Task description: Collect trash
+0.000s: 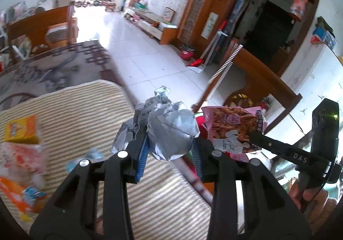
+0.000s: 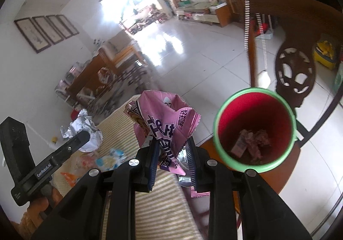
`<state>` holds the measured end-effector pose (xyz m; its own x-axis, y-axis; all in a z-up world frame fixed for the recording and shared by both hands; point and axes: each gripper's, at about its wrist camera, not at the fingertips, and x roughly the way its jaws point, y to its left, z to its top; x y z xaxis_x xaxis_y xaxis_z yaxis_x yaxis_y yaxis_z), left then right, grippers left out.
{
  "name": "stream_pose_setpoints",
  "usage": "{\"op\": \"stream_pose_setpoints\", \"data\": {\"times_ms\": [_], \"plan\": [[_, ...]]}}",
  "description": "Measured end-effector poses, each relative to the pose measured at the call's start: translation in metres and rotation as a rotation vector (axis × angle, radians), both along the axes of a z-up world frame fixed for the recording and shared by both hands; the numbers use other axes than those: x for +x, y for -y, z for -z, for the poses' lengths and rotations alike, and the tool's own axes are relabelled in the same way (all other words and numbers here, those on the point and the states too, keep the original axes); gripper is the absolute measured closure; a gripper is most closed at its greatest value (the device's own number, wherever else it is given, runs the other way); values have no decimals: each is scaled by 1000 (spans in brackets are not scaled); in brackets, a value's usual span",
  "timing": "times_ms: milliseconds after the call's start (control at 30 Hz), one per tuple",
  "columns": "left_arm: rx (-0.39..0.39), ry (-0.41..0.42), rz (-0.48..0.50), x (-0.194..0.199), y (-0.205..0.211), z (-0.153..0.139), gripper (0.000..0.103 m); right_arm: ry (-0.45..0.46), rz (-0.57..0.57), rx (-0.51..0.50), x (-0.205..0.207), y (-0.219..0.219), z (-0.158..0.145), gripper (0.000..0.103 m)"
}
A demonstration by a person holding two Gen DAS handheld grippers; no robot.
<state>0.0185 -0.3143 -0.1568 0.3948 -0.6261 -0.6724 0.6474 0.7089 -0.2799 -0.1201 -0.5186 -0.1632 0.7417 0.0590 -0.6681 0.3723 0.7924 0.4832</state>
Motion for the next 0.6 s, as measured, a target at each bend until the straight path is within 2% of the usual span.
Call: {"op": "stream_pose_setpoints", "data": {"times_ms": [133, 300, 600], "plan": [[4, -21, 83, -7, 47, 9, 68, -11, 61, 1, -14, 30, 5, 77], [13, -90, 159, -7, 104, 30, 68, -34, 139, 5, -29, 67, 14, 77], [70, -143, 243, -9, 164, 58, 68, -99, 229, -2, -35, 113, 32, 75]]}}
